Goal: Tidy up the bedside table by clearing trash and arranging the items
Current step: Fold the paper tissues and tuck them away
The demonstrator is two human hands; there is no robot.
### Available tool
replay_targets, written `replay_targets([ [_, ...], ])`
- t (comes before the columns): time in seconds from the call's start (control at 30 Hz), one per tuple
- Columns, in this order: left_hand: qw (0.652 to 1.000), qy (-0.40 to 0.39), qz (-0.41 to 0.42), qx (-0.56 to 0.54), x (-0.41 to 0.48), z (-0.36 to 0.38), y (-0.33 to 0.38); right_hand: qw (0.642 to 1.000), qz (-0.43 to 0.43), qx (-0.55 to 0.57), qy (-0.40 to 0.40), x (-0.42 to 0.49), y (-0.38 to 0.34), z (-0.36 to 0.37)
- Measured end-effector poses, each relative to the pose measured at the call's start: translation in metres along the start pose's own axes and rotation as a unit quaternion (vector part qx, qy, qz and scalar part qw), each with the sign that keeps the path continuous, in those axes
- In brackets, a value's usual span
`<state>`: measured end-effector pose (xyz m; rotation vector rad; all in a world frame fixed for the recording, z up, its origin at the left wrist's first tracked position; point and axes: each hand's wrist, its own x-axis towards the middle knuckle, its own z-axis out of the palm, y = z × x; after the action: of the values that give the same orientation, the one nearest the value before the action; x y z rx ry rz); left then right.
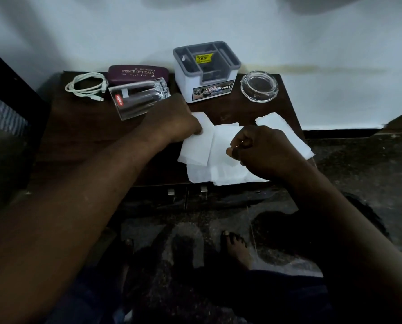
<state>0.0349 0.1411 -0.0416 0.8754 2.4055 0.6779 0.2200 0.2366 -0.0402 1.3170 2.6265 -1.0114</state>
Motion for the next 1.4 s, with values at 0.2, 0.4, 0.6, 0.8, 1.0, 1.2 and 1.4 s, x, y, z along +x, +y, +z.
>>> replay_targets([
  [0.2, 0.983, -0.04, -0.008, -0.178, -0.008, 0.002, 0.009, 0.997, 0.003, 0.081, 0.013, 0.005, -0.008, 0.001],
  [0.4, 0.972, -0.072, 0.022, -0.223, -0.013, 0.007, 0.011, 0.989, 0.03, 0.141, 0.029, 0.012, -0.021, 0.011],
  [0.6, 0.971, -0.058, 0.025, -0.232, -0.009, 0.007, 0.006, 0.987, 0.031, 0.154, 0.032, 0.015, -0.026, 0.017],
  [0.8, 0.99, 0.039, 0.108, -0.078, -0.005, 0.005, -0.002, 0.986, 0.032, 0.162, 0.023, 0.013, -0.031, 0.017],
  [1.0, 0.993, -0.004, 0.097, -0.061, -0.008, 0.011, 0.0, 0.986, 0.028, 0.162, 0.019, 0.011, -0.033, 0.02],
  [1.2, 0.987, -0.061, 0.023, -0.149, -0.007, 0.018, 0.002, 0.988, 0.021, 0.152, 0.022, 0.016, -0.029, 0.024],
  [1.4, 0.977, -0.053, 0.007, -0.204, -0.006, 0.021, 0.003, 0.986, 0.027, 0.161, 0.017, 0.014, -0.028, 0.022],
])
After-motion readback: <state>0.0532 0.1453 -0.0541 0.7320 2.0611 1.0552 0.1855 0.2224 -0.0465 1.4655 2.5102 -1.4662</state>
